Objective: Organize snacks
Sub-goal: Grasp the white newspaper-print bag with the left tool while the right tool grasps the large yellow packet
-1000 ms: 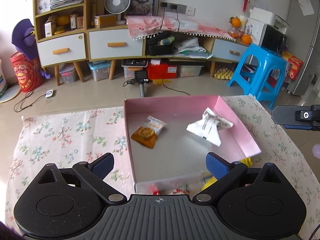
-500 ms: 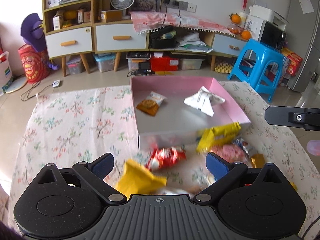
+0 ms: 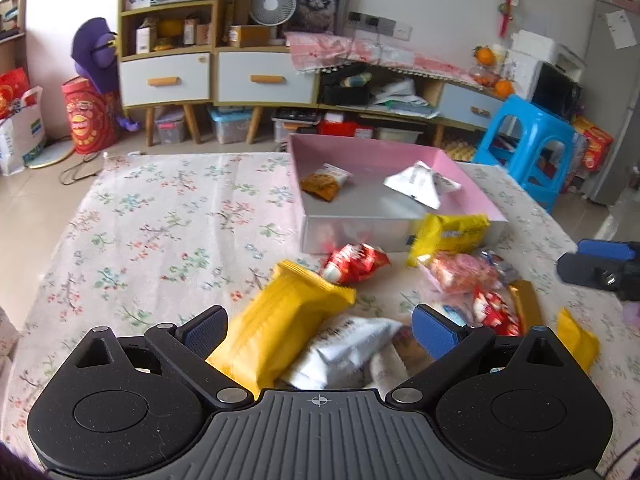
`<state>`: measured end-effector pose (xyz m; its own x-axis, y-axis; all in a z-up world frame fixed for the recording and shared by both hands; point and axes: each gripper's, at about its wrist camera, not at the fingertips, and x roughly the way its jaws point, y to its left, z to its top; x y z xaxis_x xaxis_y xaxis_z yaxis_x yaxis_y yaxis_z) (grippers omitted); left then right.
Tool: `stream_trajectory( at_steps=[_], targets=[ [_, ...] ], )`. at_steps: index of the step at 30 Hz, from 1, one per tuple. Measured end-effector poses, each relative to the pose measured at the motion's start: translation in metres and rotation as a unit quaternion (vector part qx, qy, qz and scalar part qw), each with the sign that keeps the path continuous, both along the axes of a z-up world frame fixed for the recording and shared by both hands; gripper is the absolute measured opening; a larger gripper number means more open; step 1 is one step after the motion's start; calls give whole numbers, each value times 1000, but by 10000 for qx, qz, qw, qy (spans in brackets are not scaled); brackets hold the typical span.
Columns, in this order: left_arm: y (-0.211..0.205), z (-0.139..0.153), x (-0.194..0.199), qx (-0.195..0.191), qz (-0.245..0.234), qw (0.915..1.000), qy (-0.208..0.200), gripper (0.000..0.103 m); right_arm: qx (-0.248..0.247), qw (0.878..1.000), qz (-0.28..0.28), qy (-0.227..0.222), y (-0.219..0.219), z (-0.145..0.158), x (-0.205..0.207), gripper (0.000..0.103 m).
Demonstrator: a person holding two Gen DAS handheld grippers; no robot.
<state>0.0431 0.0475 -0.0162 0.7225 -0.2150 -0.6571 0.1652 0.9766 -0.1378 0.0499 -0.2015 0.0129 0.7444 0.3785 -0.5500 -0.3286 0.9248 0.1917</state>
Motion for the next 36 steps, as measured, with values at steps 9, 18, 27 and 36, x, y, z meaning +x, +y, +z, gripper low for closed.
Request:
stream_trajectory(
  at_steps=[9,18,27,36],
  targets=[
    [-6,-17,-37,125,-939,9951,-290,99,-584,9983,-87,-10,-5,-26,-29,95],
    [-8,-37,-36,142,-1502,9885,-23,97,-841,9952,-443,236,-6,-46,-44,95],
    [-20,-50,-35,218,-2111,9769,251,97,-1042,9907,-661,581,-7,-61,-44,95],
    [-29,-49,-51,370,-2570,9651,327,97,-1267,9867,-771,671,-12,-57,-49,95]
  ],
)
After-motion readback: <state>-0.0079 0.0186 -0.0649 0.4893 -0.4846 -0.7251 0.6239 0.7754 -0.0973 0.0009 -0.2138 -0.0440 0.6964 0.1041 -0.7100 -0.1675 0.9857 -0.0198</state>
